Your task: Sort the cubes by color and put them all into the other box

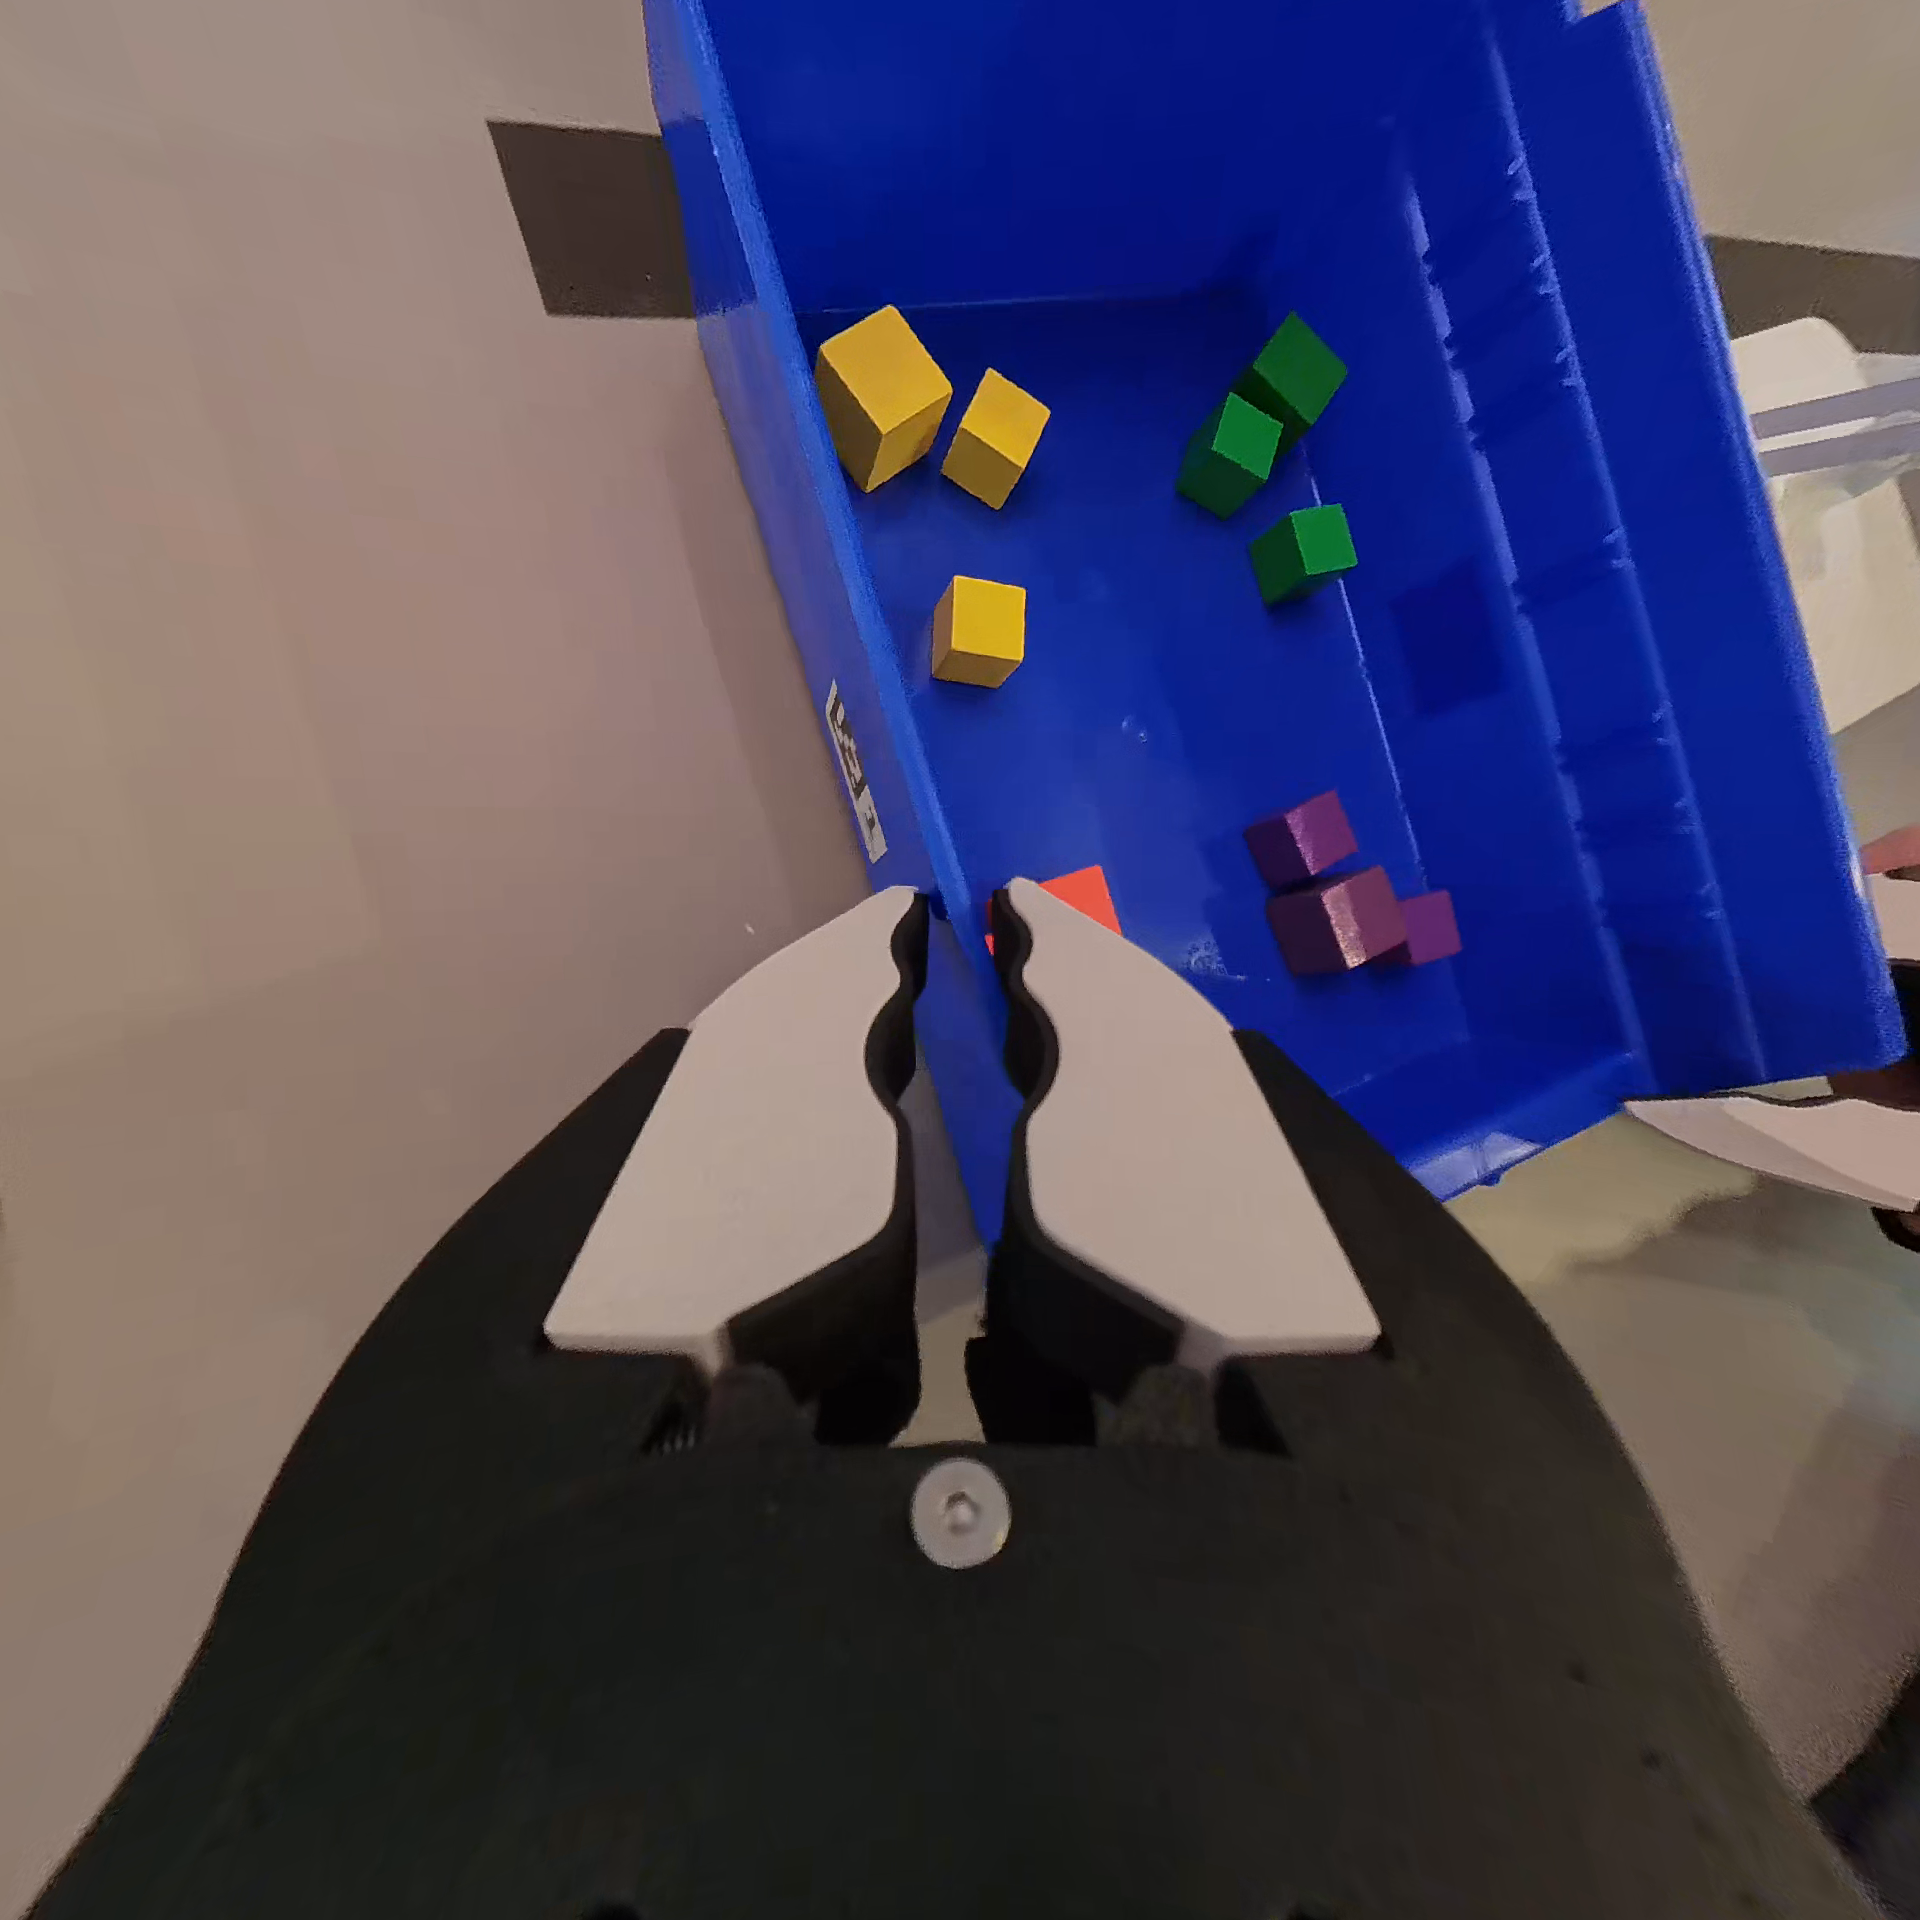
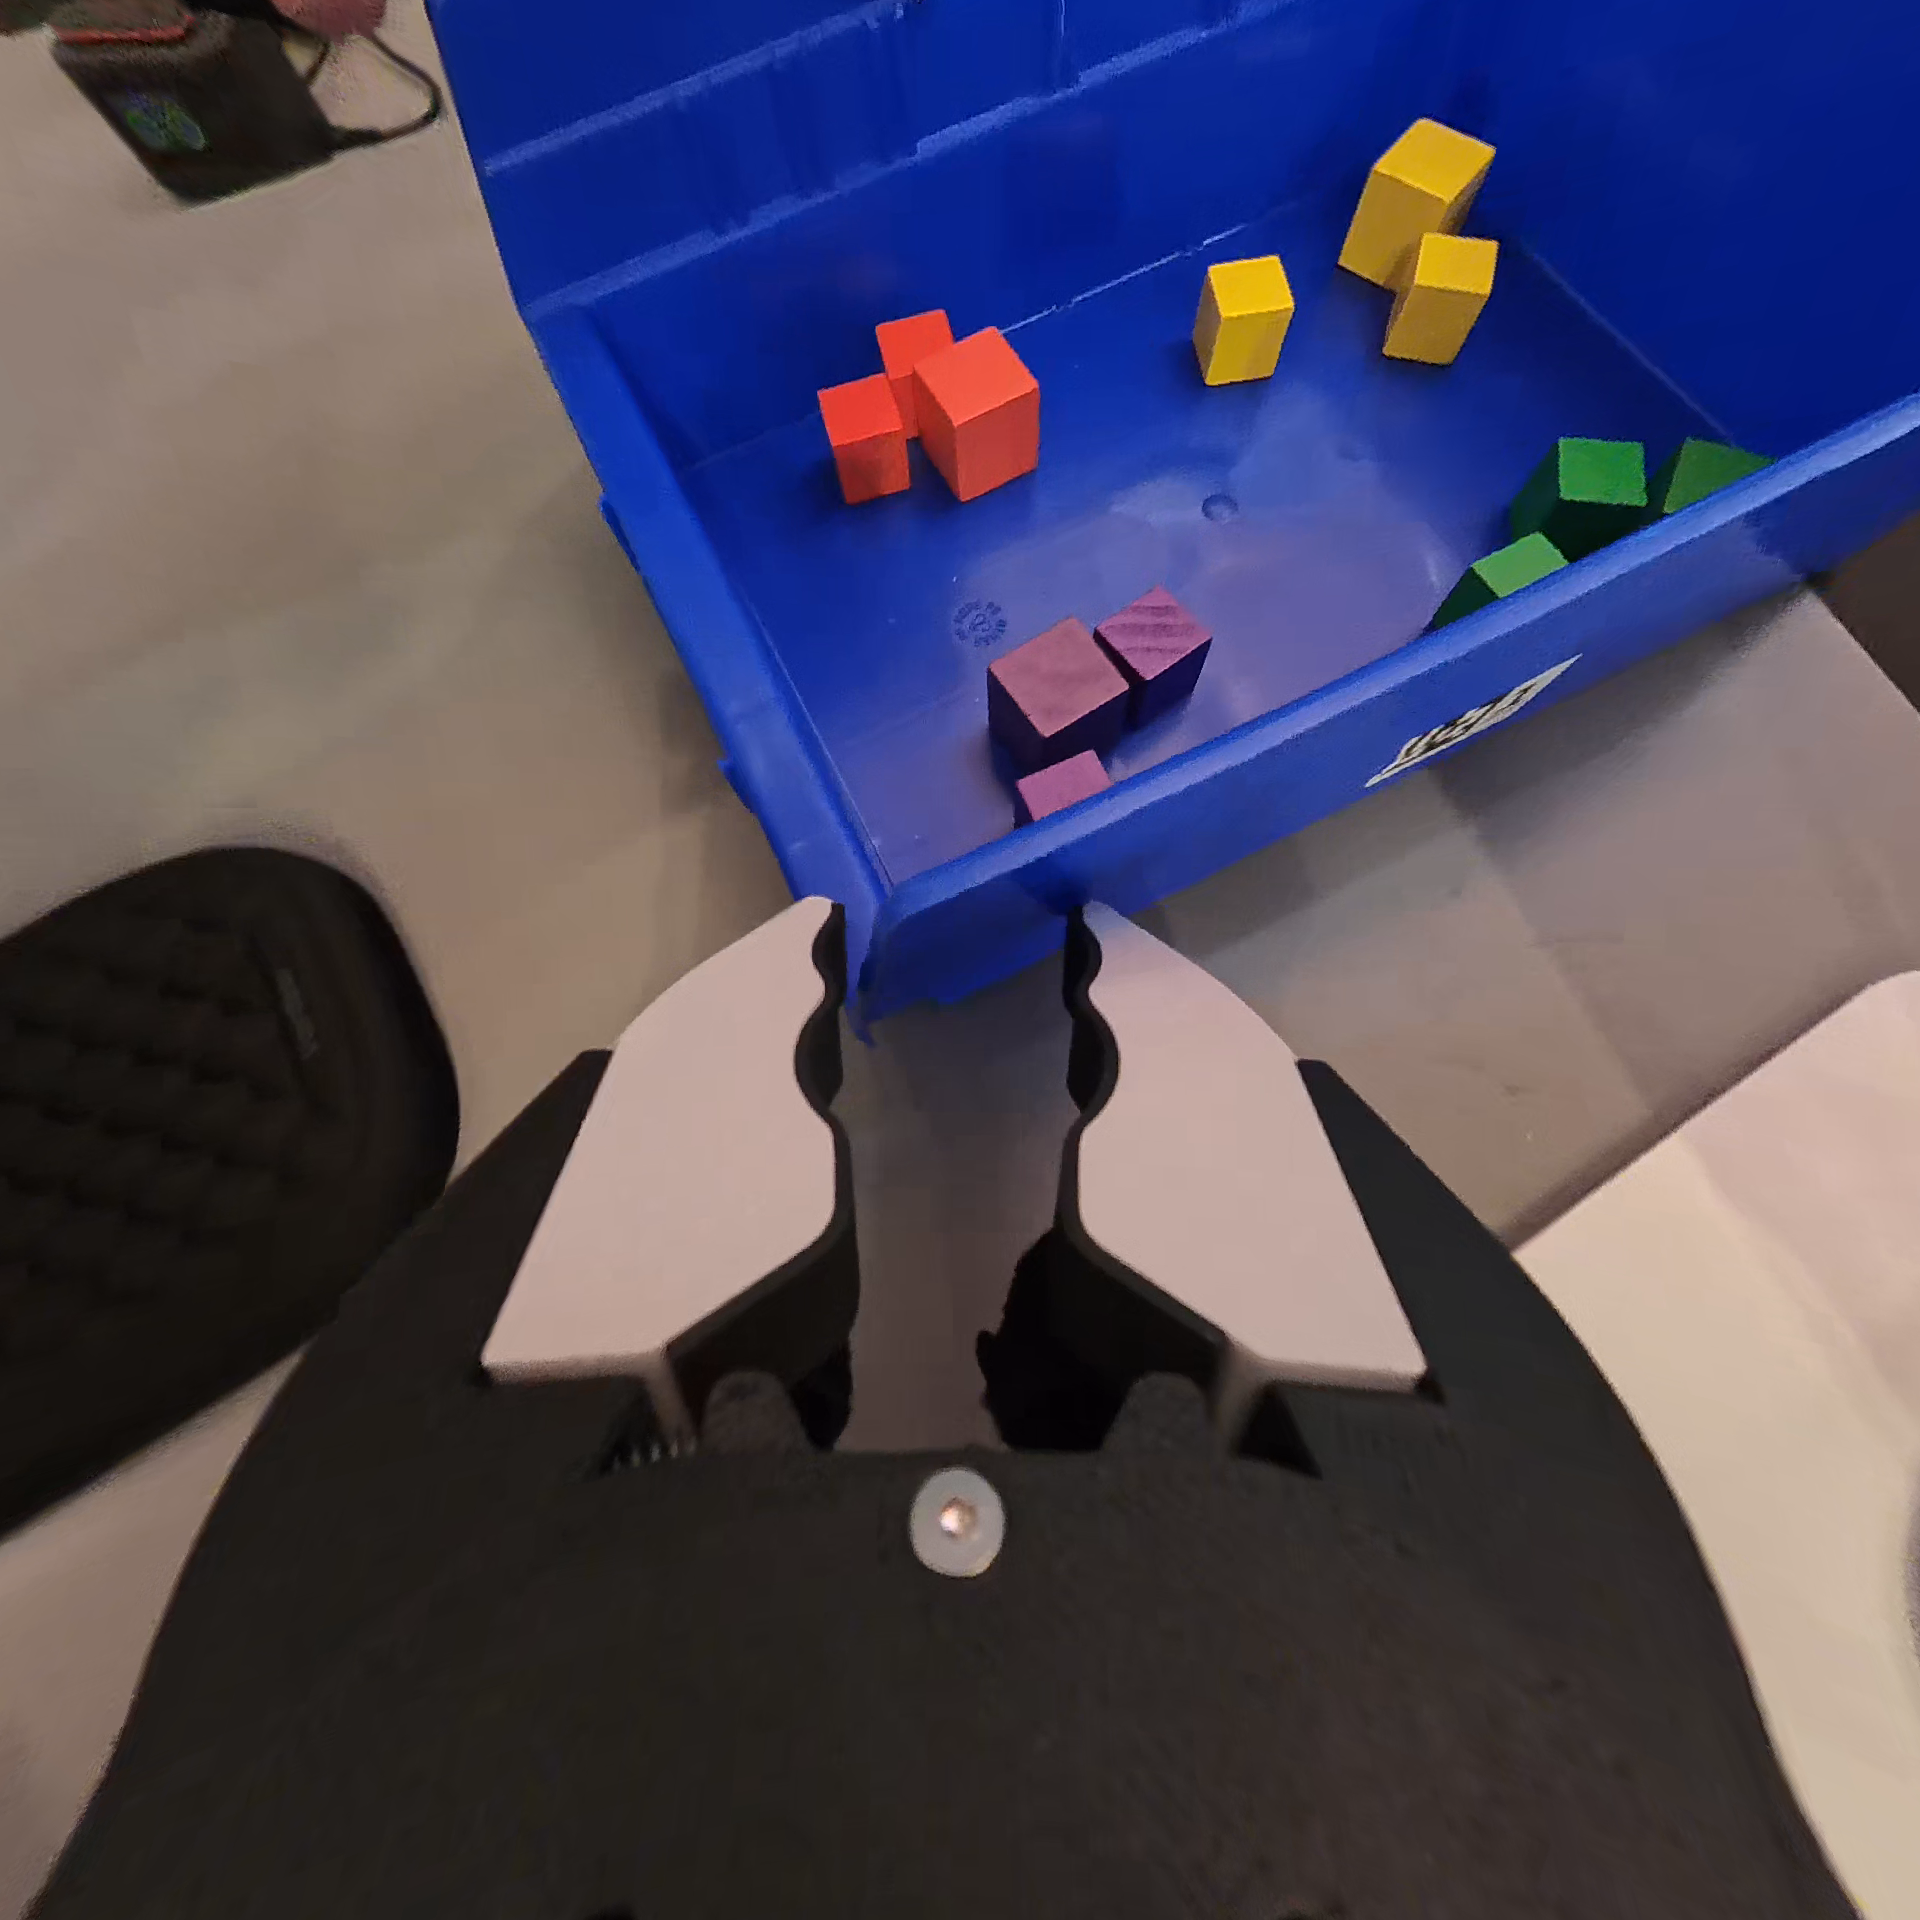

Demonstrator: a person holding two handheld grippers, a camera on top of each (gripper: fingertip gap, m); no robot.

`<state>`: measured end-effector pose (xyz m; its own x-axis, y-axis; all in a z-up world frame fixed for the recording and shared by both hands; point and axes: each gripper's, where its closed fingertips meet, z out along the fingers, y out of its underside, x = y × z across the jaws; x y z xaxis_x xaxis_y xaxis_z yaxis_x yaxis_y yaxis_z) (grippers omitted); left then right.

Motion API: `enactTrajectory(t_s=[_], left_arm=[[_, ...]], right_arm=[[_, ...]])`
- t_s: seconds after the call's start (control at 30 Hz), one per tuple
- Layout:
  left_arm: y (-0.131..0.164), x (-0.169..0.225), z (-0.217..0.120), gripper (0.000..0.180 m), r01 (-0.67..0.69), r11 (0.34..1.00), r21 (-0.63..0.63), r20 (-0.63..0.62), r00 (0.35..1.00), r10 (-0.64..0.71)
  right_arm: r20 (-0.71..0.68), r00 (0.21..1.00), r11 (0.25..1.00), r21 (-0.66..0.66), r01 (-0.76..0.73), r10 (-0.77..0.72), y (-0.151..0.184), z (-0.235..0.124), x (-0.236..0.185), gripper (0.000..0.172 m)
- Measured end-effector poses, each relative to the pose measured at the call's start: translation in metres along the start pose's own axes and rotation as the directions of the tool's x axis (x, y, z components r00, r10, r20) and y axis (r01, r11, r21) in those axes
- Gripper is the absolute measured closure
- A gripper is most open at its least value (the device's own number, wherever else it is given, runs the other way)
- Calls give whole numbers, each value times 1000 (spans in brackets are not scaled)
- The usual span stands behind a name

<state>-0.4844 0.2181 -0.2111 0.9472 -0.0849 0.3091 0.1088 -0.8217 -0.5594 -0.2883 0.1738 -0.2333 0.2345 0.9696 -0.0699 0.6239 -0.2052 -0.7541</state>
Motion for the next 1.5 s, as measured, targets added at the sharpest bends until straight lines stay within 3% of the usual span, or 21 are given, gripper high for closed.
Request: enactTrajectory(t_s=[0.3, 0.37, 0.43, 0.6, 0.8, 0.93, 1.1, 1.2, 1.27, 1.33, 1.5], left_arm=[[-30, -27, 10, 168, -72, 997, -20, 1, 997, 73], [-30, -35, 8, 152, -79, 996, -29, 35, 996, 80], [-35, -35, -1, 151, -42, 999, 32, 32, 999, 41], [-53, -11, -48, 144, 14, 957, 289, -48, 999, -1], [-45, 48, -65, 141, -100, 941, 322, -39, 992, 119], [-50, 83, -59, 140, -189, 927, 323, -7, 979, 202], [-79, 116, -40, 136, -213, 910, 357, -31, 971, 239], [-95, 120, -22, 135, -268, 902, 339, 22, 961, 277], [-103, 108, -9, 136, -319, 895, 310, 130, 947, 293], [-105, 106, 3, 135, -326, 903, 280, 128, 945, 302], [-109, 98, 24, 129, -291, 928, 231, 85, 957, 279]], right_arm=[[-45, 999, 1000, 16, -9, 9, -20, 25, 9, 132], [-39, 999, 1000, 10, -13, 13, -21, 25, 11, 129], [-35, 999, 1000, 18, -13, 13, -19, 18, 12, 127], [-18, 997, 997, 28, 77, -76, -3, -38, 11, 129], [32, 986, 984, 77, 160, -163, 35, -138, 23, 141], [4, 980, 976, 89, 198, -199, 73, -192, 49, 145], [-2, 983, 963, 202, 180, -183, 89, -232, 67, 154], [-13, 987, 950, 272, 155, -158, 86, -235, 77, 155], [2, 990, 940, 314, 131, -138, 83, -229, 79, 157], [-24, 990, 944, 300, 139, -138, 85, -221, 89, 156], [54, 997, 938, 344, 33, -55, 69, -207, 92, 155]])
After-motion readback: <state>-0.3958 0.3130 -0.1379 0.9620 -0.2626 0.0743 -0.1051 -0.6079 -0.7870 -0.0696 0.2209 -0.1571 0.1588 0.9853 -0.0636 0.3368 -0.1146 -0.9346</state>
